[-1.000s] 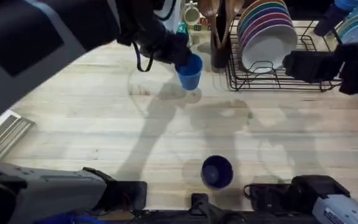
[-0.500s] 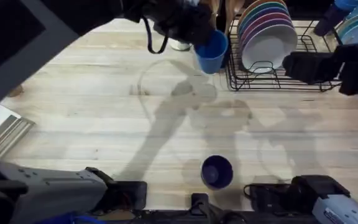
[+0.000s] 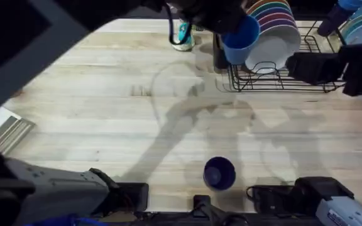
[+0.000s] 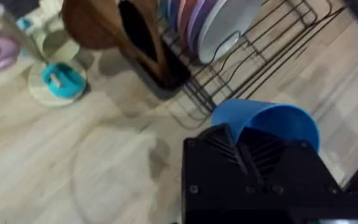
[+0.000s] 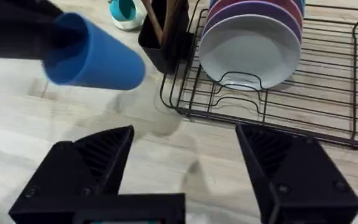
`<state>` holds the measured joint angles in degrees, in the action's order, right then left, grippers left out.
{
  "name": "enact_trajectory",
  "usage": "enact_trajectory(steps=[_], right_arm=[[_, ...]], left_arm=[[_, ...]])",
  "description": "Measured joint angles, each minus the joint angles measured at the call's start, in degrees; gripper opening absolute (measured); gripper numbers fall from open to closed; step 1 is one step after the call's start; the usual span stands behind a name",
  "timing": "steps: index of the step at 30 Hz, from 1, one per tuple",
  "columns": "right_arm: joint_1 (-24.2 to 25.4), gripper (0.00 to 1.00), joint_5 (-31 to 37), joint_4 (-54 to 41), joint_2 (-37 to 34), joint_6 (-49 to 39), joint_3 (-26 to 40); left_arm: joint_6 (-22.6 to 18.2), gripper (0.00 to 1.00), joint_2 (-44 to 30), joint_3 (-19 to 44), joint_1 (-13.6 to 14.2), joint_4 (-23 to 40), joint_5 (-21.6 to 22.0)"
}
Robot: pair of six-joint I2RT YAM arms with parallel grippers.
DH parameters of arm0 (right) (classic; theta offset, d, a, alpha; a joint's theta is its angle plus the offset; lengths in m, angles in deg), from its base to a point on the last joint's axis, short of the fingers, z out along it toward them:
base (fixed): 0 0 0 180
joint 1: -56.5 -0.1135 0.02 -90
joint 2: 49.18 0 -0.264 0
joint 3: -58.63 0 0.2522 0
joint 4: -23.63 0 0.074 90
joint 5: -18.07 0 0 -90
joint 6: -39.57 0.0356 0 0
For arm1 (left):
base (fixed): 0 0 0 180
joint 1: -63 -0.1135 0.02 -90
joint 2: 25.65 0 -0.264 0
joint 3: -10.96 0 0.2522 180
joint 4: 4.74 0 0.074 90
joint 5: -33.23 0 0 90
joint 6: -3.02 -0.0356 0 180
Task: Pick up the cup on the table and put them onto the rack.
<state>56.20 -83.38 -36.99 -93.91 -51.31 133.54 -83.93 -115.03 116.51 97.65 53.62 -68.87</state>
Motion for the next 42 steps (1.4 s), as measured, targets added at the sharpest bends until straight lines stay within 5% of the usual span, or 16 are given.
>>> enact_trajectory(steps=[16, 42], right_arm=[[0.0, 0.992, 0.0, -0.7, 0.0, 0.0, 0.0], [0.0, 0.992, 0.0, -0.8, 0.0, 0.0, 0.0]], left_arm=[[0.0, 0.040, -11.1, 0.0, 2.3, -14.9, -3.0], [0.0, 0.041, -21.3, 0.0, 2.6, -16.8, -2.7]])
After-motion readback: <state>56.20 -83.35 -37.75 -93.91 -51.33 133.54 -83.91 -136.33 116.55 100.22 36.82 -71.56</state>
